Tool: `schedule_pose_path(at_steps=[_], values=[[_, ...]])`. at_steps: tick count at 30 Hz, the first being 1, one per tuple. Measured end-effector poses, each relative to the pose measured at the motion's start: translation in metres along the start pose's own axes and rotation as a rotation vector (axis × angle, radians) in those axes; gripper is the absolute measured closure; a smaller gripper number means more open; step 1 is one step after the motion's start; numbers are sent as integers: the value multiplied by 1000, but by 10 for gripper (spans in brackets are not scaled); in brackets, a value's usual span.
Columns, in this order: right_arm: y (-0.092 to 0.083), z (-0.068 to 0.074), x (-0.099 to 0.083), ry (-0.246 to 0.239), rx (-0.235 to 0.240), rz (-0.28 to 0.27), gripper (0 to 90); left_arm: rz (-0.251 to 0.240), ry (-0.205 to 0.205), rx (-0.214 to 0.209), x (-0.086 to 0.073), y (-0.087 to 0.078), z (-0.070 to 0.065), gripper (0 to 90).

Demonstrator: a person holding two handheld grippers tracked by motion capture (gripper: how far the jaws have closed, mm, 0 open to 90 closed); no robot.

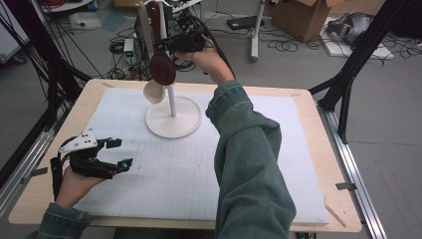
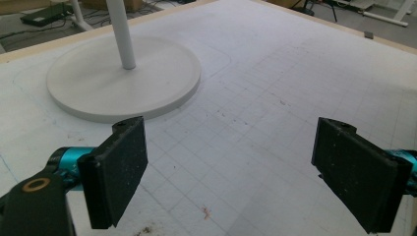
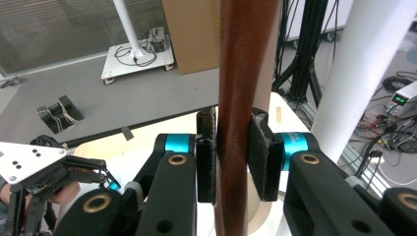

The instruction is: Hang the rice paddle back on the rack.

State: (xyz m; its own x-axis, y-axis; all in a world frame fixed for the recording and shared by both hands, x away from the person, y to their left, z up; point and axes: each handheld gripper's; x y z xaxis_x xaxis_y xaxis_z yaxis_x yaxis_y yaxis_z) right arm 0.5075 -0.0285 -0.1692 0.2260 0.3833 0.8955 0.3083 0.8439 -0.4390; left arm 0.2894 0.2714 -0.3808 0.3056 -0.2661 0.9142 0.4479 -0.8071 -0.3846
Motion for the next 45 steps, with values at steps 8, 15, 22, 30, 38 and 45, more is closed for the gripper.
schedule_pose_path(at_steps=[8, 15, 22, 30, 38, 45], values=[[-6, 1, -7, 8, -26, -14, 657, 3, 0, 0, 0, 1, 0, 142], [-15, 4, -14, 11, -58, -31, 541, 11, -2, -7, -1, 4, 0, 141], [-28, 5, -29, 27, -109, -46, 432, 16, -4, -13, -1, 6, 0, 141], [-43, 9, -51, 36, -149, -61, 356, 21, -6, -23, -2, 9, -2, 141], [-59, 13, -72, 54, -176, -72, 301, 24, -12, -28, -3, 11, -2, 140], [-68, 18, -97, 77, -198, -72, 276, 24, -13, -34, -4, 13, -2, 139]])
Point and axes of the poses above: each handheld gripper's, and its own axes: y roughly forward along the jaws, x roughly out of its top, z roughly to its left, and after that the axes turned 6 degrees about -x, right-handed
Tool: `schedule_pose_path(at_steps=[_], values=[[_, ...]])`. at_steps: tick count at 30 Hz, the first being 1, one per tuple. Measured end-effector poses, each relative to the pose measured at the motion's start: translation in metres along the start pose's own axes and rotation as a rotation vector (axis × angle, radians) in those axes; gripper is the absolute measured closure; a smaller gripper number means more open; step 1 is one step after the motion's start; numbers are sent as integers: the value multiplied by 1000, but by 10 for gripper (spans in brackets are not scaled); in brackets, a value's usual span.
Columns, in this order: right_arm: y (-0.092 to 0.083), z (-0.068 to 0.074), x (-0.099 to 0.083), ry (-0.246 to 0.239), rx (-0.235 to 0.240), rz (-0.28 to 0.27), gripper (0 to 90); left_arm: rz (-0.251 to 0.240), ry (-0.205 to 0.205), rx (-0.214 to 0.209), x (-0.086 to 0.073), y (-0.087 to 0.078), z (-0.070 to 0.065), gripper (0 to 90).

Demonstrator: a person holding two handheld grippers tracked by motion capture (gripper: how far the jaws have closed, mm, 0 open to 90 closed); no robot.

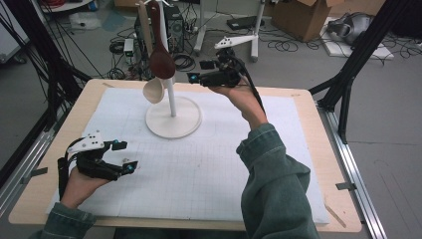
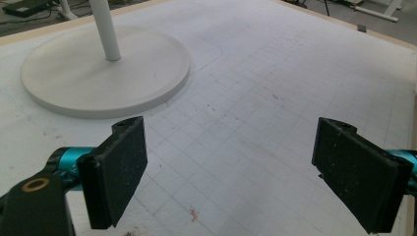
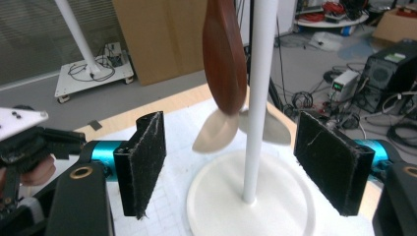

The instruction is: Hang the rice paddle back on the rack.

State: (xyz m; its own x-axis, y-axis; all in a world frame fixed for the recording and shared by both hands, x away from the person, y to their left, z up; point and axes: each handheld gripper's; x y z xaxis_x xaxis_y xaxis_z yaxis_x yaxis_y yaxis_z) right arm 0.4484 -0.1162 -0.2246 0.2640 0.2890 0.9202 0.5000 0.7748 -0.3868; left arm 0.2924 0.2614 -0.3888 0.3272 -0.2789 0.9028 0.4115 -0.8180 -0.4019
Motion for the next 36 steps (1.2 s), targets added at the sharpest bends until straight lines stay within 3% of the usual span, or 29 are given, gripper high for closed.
schedule_pose_path(at_steps=[21, 36], values=[[-42, 3, -69, 36, -46, -20, 195, 16, -8, -2, -4, 3, -1, 133], [-57, 8, -120, 77, -67, 21, 139, 20, -15, 12, -6, 3, 0, 107]])
Point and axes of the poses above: each handheld gripper's, and its own axes: y roughly forward along the jaws, x roughly out of its top, z roughly to its left, and after that the axes turned 6 degrees about -x, right-handed
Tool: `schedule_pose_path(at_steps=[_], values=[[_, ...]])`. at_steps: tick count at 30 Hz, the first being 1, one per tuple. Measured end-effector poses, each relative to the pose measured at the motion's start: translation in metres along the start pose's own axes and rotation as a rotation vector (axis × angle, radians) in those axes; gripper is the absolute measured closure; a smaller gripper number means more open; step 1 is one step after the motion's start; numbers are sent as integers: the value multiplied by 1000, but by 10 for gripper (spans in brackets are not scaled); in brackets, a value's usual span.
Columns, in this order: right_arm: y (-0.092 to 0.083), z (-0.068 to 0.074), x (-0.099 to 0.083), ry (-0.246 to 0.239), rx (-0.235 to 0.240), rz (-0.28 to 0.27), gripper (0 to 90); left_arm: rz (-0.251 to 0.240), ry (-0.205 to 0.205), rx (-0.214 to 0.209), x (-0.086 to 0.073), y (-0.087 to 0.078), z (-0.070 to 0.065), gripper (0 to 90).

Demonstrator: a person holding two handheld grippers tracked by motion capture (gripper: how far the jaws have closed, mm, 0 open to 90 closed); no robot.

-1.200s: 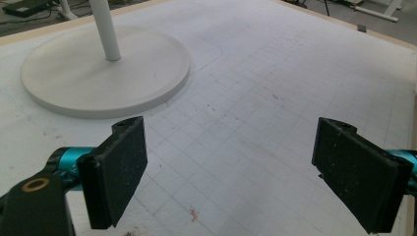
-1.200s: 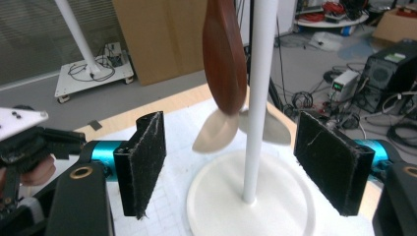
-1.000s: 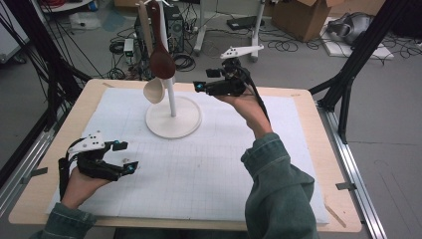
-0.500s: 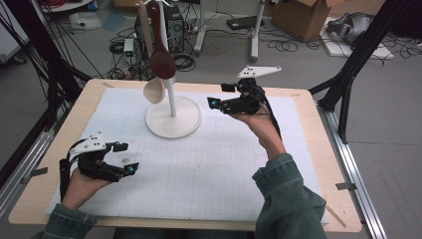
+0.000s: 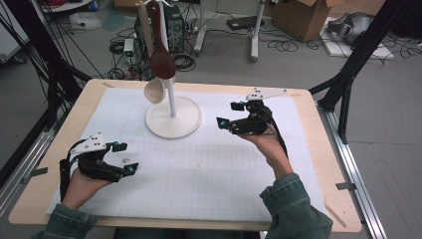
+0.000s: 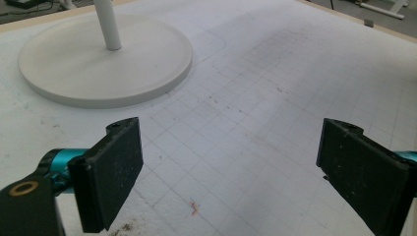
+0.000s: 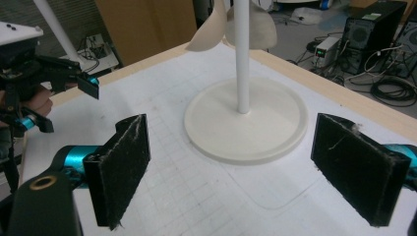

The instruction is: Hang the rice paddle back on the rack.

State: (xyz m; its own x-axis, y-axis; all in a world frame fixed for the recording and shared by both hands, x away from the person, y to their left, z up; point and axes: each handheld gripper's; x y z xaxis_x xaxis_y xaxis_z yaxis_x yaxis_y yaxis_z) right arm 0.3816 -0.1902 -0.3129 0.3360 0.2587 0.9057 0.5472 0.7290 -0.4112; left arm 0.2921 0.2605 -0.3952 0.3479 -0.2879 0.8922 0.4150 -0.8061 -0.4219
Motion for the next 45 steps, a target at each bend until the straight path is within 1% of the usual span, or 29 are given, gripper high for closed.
schedule_pose_path(at_steps=[2, 4, 6, 8, 12, 17, 21, 22, 29, 30, 36, 40, 42, 44, 45], values=[[-2, 0, -7, 2, -8, 1, 122, -4, -3, 2, 0, 0, 0, 106], [-4, 0, -13, 1, -16, 6, 121, -4, -1, 4, 0, 0, 0, 101], [-7, -1, -20, 16, -23, 9, 120, -3, -2, 10, -1, -1, 0, 93], [-9, -2, -28, 14, -31, 9, 118, -3, -7, 15, -1, -1, 0, 83], [-13, -2, -42, 27, -44, 28, 111, 1, -11, 16, -3, 0, 0, 72], [-18, -1, -55, 37, -56, 30, 110, 6, -11, 18, -4, 0, 0, 67], [-21, -1, -67, 37, -75, 33, 106, 7, -12, 23, -5, 1, 0, 65], [-22, -1, -69, 41, -79, 42, 104, 7, -11, 24, -5, 1, 0, 65], [-27, 3, -85, 32, -111, 38, 103, 9, -8, 25, -5, -1, 1, 65], [-28, 3, -89, 39, -117, 44, 103, 9, -8, 26, -5, -1, 1, 64], [-33, 6, -102, 34, -147, 54, 103, 8, -11, 27, -6, 0, 1, 64], [-36, 7, -110, 29, -158, 57, 103, 10, -9, 30, -6, -1, 2, 64], [-38, 8, -114, 36, -167, 57, 103, 10, -11, 30, -7, -1, 2, 64], [-41, 9, -119, 48, -166, 53, 103, 8, -15, 33, -7, -1, 2, 64], [-42, 9, -121, 44, -171, 51, 103, 11, -16, 30, -7, -1, 2, 64]])
Point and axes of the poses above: each handheld gripper's, and its own axes: y roughly forward along the jaws, x roughly out of its top, z roughly to its left, and after that the axes turned 6 degrees about -x, right-handed
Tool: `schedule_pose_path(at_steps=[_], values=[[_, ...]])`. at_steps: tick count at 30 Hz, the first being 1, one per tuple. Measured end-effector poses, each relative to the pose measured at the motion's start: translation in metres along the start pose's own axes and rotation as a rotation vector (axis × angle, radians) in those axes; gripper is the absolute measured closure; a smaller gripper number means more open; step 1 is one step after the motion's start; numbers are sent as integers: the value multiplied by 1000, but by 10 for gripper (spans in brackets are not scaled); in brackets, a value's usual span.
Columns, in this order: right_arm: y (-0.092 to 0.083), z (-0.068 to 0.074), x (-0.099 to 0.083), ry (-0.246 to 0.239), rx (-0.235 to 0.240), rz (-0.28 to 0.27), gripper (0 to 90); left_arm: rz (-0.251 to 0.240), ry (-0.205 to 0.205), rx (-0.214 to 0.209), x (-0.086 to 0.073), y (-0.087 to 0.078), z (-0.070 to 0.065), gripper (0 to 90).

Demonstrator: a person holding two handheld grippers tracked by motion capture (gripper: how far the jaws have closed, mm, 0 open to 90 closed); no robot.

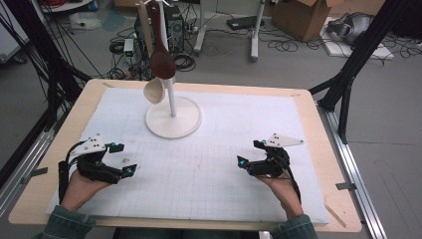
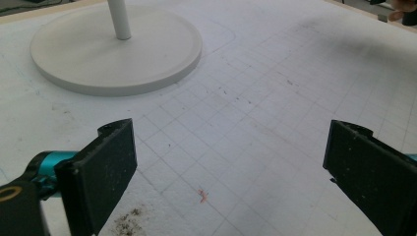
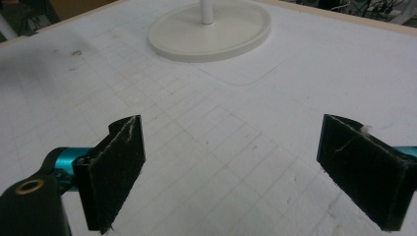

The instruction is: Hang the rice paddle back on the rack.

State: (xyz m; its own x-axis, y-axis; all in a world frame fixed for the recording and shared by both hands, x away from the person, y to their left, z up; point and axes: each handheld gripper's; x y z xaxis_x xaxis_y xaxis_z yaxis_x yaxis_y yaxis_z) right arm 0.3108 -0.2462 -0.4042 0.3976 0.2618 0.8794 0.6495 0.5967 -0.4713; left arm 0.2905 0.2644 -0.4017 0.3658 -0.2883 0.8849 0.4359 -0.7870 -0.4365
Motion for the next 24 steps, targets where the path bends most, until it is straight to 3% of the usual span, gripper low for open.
schedule_pose_path(at_steps=[24], values=[[-28, 2, -42, 45, -62, -5, 104, 32, 1, 29, -12, 7, 0, 64]])
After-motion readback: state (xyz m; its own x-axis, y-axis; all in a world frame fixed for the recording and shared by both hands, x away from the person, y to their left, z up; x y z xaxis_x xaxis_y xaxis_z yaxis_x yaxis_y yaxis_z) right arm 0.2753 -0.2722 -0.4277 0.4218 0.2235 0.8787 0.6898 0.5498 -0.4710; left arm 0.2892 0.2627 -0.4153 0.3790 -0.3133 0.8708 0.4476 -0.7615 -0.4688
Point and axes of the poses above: each handheld gripper's, and its own axes: y roughly forward along the jaws, x roughly out of its top, z roughly to its left, and after that the axes turned 6 degrees about -x, right-handed
